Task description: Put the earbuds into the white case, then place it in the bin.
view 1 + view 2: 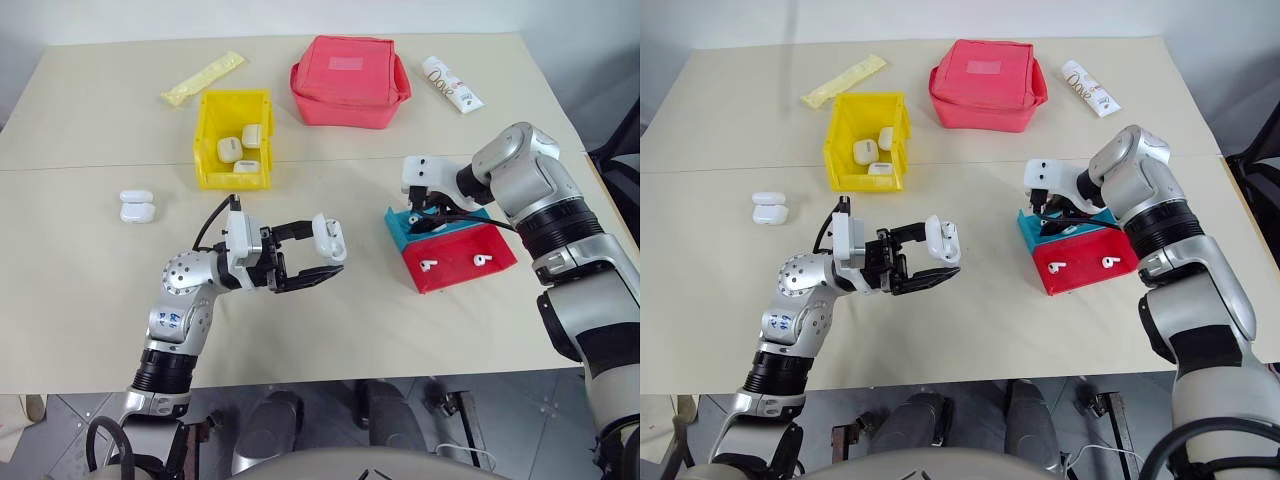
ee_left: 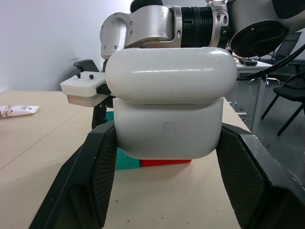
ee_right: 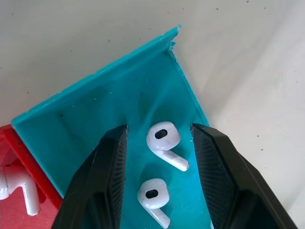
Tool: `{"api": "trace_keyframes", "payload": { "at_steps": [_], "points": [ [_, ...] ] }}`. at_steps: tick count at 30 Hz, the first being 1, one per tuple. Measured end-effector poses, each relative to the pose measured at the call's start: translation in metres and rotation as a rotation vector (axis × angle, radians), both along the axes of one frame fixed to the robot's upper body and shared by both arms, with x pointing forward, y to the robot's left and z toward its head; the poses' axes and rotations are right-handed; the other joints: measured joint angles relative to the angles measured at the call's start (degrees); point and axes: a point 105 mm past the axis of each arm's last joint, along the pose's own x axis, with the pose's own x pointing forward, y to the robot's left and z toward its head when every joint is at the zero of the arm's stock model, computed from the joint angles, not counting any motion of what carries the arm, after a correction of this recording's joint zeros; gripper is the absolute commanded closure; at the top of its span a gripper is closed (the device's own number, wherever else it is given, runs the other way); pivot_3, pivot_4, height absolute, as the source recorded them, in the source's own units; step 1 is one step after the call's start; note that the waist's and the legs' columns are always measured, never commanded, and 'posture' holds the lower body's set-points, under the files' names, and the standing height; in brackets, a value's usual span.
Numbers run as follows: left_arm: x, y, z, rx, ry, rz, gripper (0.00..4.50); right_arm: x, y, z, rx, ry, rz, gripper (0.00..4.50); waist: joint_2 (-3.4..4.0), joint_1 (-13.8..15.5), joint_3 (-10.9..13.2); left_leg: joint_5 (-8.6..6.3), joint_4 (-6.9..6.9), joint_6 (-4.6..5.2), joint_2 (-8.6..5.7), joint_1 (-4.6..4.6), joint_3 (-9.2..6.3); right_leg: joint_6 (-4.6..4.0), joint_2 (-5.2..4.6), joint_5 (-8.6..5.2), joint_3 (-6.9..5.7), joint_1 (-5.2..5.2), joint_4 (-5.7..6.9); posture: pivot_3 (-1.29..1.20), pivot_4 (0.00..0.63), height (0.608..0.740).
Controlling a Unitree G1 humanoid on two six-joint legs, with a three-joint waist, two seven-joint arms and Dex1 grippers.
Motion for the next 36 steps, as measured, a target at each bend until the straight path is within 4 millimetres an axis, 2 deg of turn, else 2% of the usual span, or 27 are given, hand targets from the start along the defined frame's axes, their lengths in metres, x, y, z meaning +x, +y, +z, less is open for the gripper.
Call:
{"api": "trace_keyframes", "payload": {
  "at_steps": [1, 4, 5, 15, 20, 22, 25, 27, 32, 36],
  "points": [
    [0.0, 0.0, 0.0, 0.0, 0.001, 0.003, 1.74, 0.0, 0.0, 0.0, -0.001, 0.001, 0.004, 2.82, 0.0, -0.01, -0.01, 0.0, 0.0, 0.0, 0.0, 0.0, 0.0, 0.0, 0.0, 0.0, 0.0, 0.0, 0.0, 0.0, 0.15, 0.74],
    [0.0, 0.001, -0.002, 0.0, 0.008, 0.009, 1.74, 0.0, -0.001, -0.001, -0.003, 0.005, 0.004, 3.84, 0.0, 0.0, -0.02, 0.0, 0.01, 0.0, 0.0, 0.0, 0.0, 0.0, 0.0, 0.0, 0.0, 0.0, 0.02, 0.0, 0.15, 0.74],
    [0.0, 0.001, -0.002, 0.0, 0.007, 0.01, 1.74, 0.0, -0.001, -0.001, -0.005, 0.005, 0.004, 4.03, 0.0, 0.0, -0.03, 0.0, 0.02, 0.0, 0.0, 0.0, 0.0, 0.0, 0.0, 0.0, 0.0, 0.0, 0.02, 0.0, 0.15, 0.74],
    [0.0, 0.001, -0.001, 0.0, 0.005, 0.011, 1.74, 0.001, 0.001, 0.003, 0.016, -0.015, 0.016, 4.03, -0.01, -0.01, -0.06, 0.0, 0.03, 0.0, -0.01, 0.0, 0.01, 0.0, -0.01, 0.0, 0.01, -0.01, 0.04, 0.0, 0.15, 0.74],
    [0.001, -0.005, 0.001, -0.004, -0.002, -0.025, 1.74, -0.006, 0.019, 0.047, 0.269, -0.144, 0.091, 4.03, -0.02, 0.14, -0.06, 0.0, 0.04, 0.0, 0.0, -0.03, -0.02, 0.0, 0.0, 0.0, -0.03, -0.03, 0.05, 0.0, 0.15, 0.74],
    [0.002, -0.01, 0.002, -0.012, 0.002, -0.052, 1.74, -0.02, 0.014, 0.055, 0.33, -0.175, 0.128, 4.03, -0.09, 0.53, -0.11, 0.0, 0.11, 0.01, -0.05, -0.05, -0.11, 0.0, -0.04, 0.0, -0.11, 0.05, 0.03, 0.0, 0.15, 0.74],
    [0.006, -0.013, -0.001, -0.014, 0.019, -0.072, 1.74, -0.051, 0.007, 0.048, 0.417, -0.142, 0.145, 4.03, -0.13, 0.88, -0.12, 0.01, 0.2, 0.04, -0.08, -0.12, -0.06, 0.09, -0.07, 0.05, -0.06, 0.05, -0.01, 0.0, 0.15, 0.74],
    [0.01, -0.016, 0.0, -0.015, 0.022, -0.087, 1.74, -0.069, 0.012, 0.05, 0.519, -0.126, 0.149, 4.03, -0.11, 0.76, -0.12, 0.01, 0.21, 0.04, -0.07, -0.13, -0.02, 0.11, -0.07, 0.07, -0.02, 0.02, 0.02, 0.0, 0.15, 0.74],
    [0.017, -0.023, 0.003, -0.027, 0.009, -0.122, 1.74, -0.118, 0.039, 0.087, 0.922, -0.134, 0.132, 4.03, -0.07, 0.32, -0.23, -0.01, 0.15, 0.01, 0.02, -0.08, -0.05, 0.09, -0.04, 0.07, 0.0, 0.01, 0.02, 0.0, 0.15, 0.74],
    [0.02, -0.026, 0.002, -0.027, 0.015, -0.144, 1.74, -0.145, 0.056, 0.094, 1.185, -0.037, 0.019, 4.03, -0.11, 0.38, -0.28, 0.0, 0.14, 0.02, 0.0, -0.09, -0.08, 0.08, -0.06, 0.07, 0.0, 0.0, 0.05, 0.0, 0.15, 0.74]
  ]
}}
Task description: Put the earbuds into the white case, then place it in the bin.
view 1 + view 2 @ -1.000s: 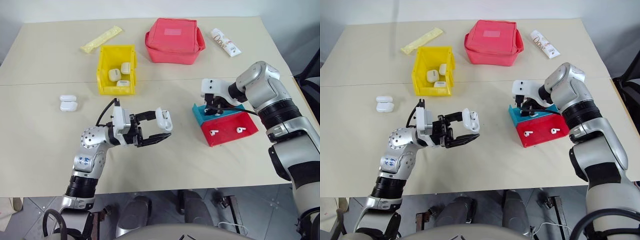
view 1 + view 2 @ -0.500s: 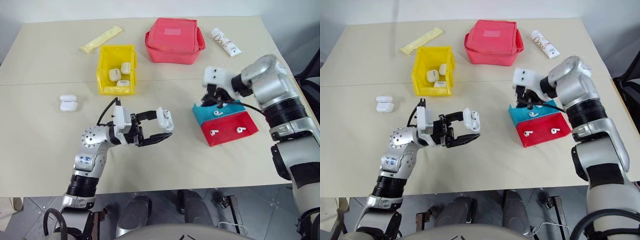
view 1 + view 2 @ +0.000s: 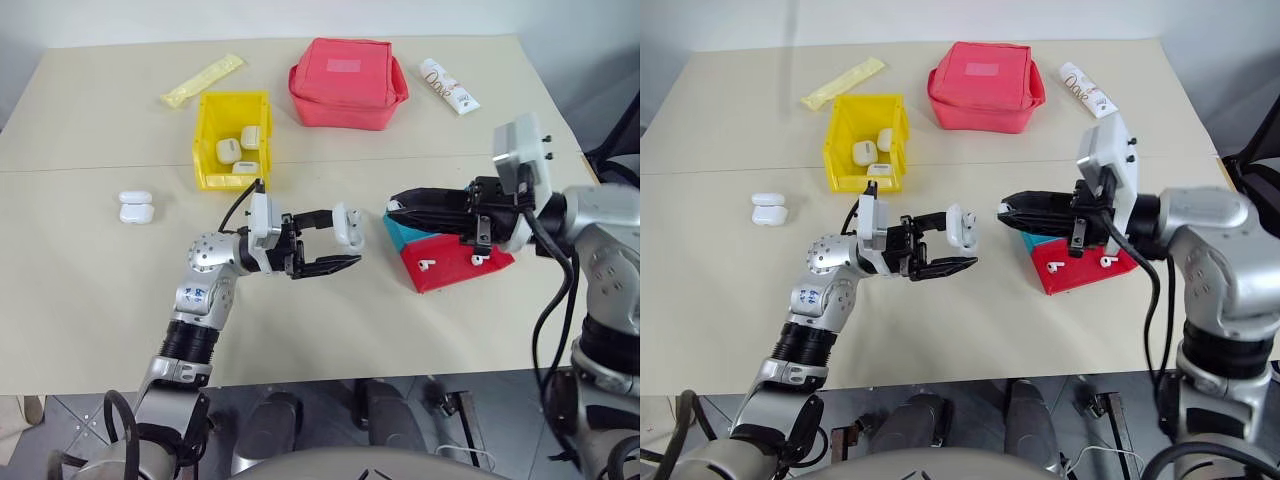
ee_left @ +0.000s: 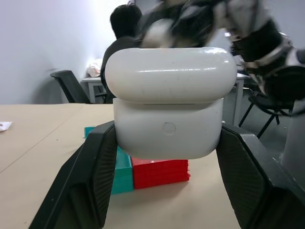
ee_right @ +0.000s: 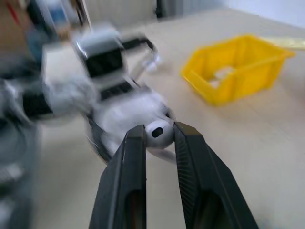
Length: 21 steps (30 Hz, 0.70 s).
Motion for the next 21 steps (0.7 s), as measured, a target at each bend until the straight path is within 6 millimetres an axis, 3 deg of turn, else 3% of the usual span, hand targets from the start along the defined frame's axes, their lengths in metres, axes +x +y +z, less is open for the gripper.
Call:
{"api": "trace_keyframes", "payload": {
  "at_steps": [5, 21],
  "points": [
    [0.003, -0.01, 0.007, -0.009, -0.022, -0.057, 1.74, -0.02, 0.016, -0.004, 0.161, 0.086, -0.023, 4.03, -0.01, 0.35, -0.03, 0.03, 0.07, 0.1, -0.17, -0.01, 0.0, 0.0, -0.08, 0.0, 0.02, 0.0, 0.11, 0.0, 0.15, 0.74],
    [-0.001, -0.016, 0.008, -0.023, -0.02, -0.101, 1.74, -0.018, 0.013, -0.03, 0.208, 0.24, -0.177, 4.03, 0.01, -0.13, -0.05, 0.04, -0.02, 0.14, -0.12, 0.06, 0.1, -0.01, -0.03, -0.01, 0.06, -0.05, 0.16, 0.0, 0.15, 0.74]
  ]
}}
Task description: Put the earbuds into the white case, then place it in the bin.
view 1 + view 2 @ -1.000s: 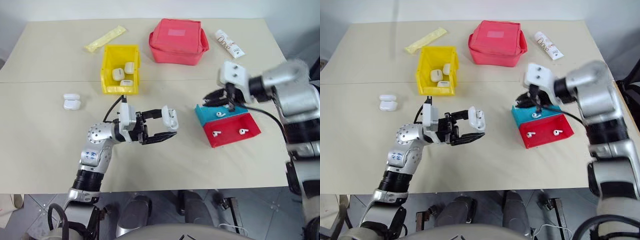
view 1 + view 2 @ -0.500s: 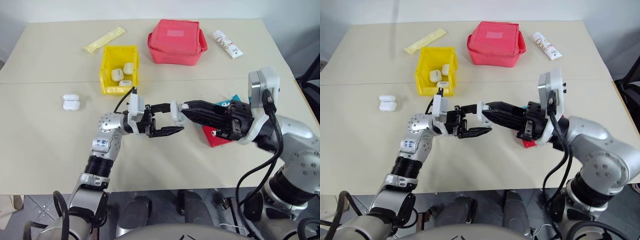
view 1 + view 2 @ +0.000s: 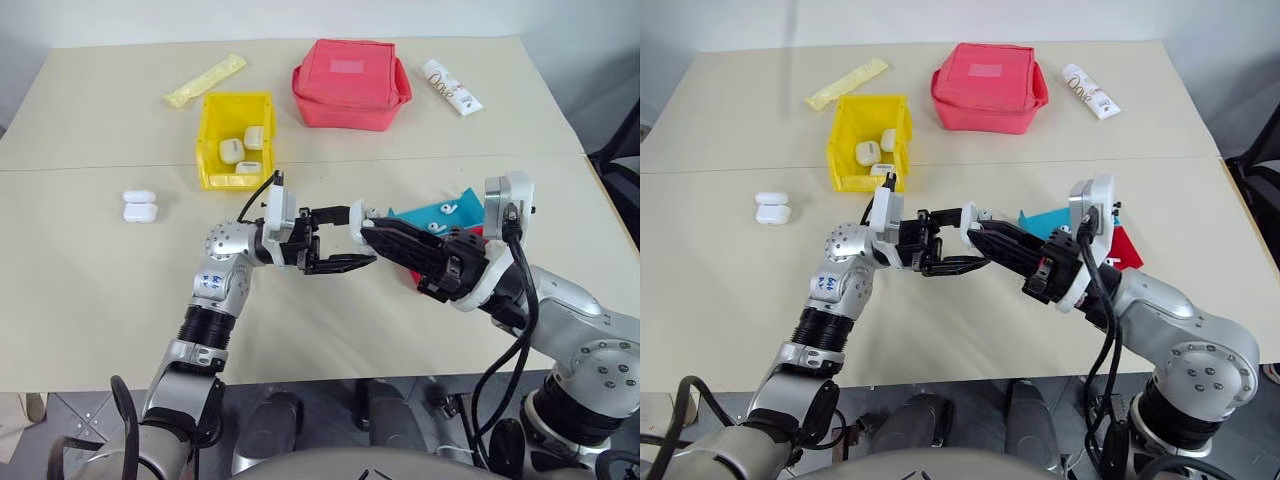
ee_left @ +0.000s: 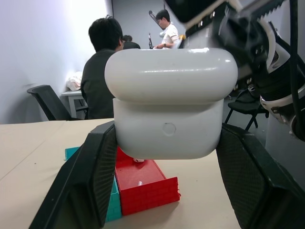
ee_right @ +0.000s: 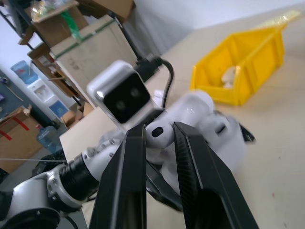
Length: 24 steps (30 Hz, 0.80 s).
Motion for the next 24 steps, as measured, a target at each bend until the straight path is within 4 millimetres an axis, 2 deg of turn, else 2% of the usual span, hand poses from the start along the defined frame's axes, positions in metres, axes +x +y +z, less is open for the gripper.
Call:
{"api": "trace_keyframes", "payload": {
  "at_steps": [13, 24],
  "points": [
    [-0.001, 0.001, -0.003, -0.007, 0.012, -0.001, 1.74, 0.002, 0.003, -0.009, 0.022, 0.03, -0.02, 4.03, -0.01, 0.03, 0.0, 0.0, 0.0, 0.01, 0.01, 0.0, 0.0, 0.0, 0.01, 0.0, 0.0, 0.03, -0.05, 0.0, 0.15, 0.74],
    [0.0, 0.002, -0.011, -0.007, 0.033, 0.001, 1.74, 0.003, 0.003, -0.019, 0.073, 0.134, -0.064, 4.03, -0.01, 0.06, 0.0, 0.0, -0.01, 0.01, 0.02, 0.0, 0.0, 0.0, 0.01, 0.0, 0.0, 0.04, -0.09, 0.0, 0.15, 0.74]
  ]
}}
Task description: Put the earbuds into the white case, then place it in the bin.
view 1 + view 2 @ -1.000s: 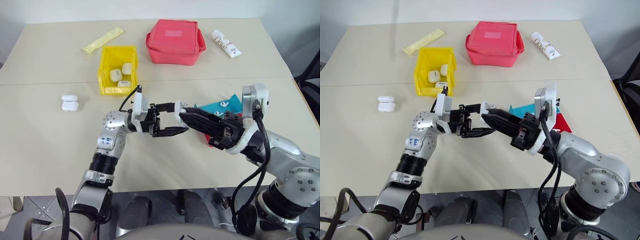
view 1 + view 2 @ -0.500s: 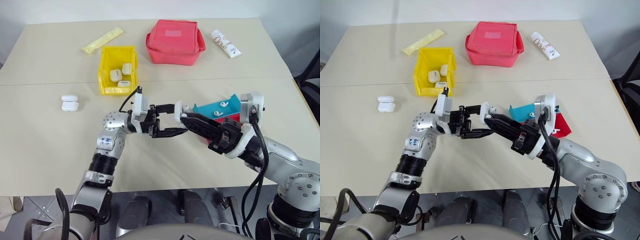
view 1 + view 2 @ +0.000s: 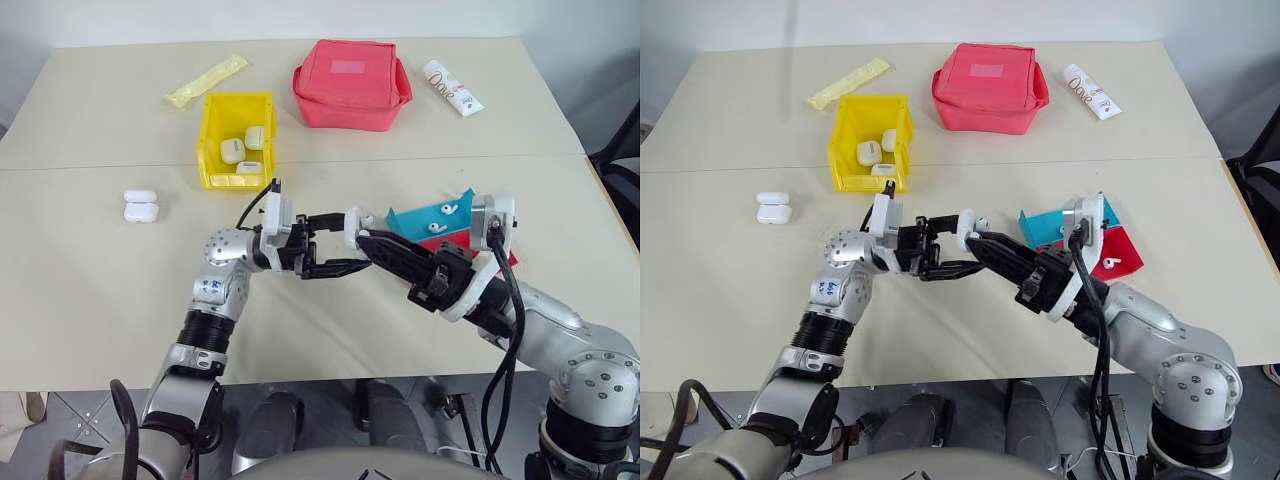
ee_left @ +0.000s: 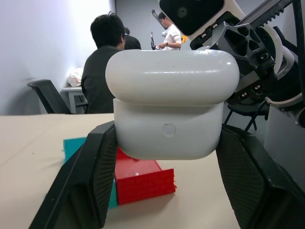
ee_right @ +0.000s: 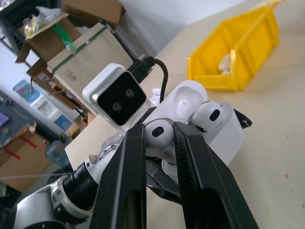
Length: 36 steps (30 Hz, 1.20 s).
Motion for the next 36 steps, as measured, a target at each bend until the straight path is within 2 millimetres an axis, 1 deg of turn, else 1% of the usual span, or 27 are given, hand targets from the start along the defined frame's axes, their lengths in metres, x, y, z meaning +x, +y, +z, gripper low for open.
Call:
{"api": "trace_keyframes", "payload": {
  "at_steps": [4, 10, 15, 36],
  "points": [
    [-0.001, -0.001, -0.002, 0.008, -0.013, -0.007, 1.74, -0.002, -0.001, -0.002, 0.004, 0.017, -0.004, 4.03, 0.0, 0.07, 0.0, 0.0, 0.0, 0.01, 0.0, 0.0, 0.0, 0.0, 0.0, 0.0, 0.0, 0.02, -0.02, 0.0, 0.15, 0.74],
    [-0.002, -0.002, -0.008, 0.02, -0.011, -0.022, 1.74, -0.003, -0.001, -0.006, -0.039, 0.018, 0.005, 4.03, 0.0, 0.04, 0.0, 0.0, 0.0, 0.01, 0.01, 0.0, 0.0, 0.0, 0.01, 0.0, -0.01, 0.02, -0.06, 0.0, 0.15, 0.74],
    [-0.002, -0.002, -0.008, 0.021, -0.013, -0.026, 1.74, -0.003, -0.001, -0.005, -0.066, 0.007, 0.014, 4.03, 0.0, 0.1, 0.0, 0.0, 0.0, 0.02, 0.02, -0.01, -0.01, 0.02, 0.01, 0.01, -0.02, 0.05, -0.11, 0.0, 0.15, 0.74],
    [-0.001, 0.0, -0.01, 0.045, 0.042, -0.036, 1.74, 0.0, 0.0, -0.003, -0.077, -0.01, 0.025, 4.03, -0.01, 0.12, 0.0, 0.0, -0.01, 0.02, 0.03, -0.02, -0.02, 0.04, 0.01, 0.02, -0.02, 0.05, -0.15, 0.0, 0.15, 0.74]
  ]
}}
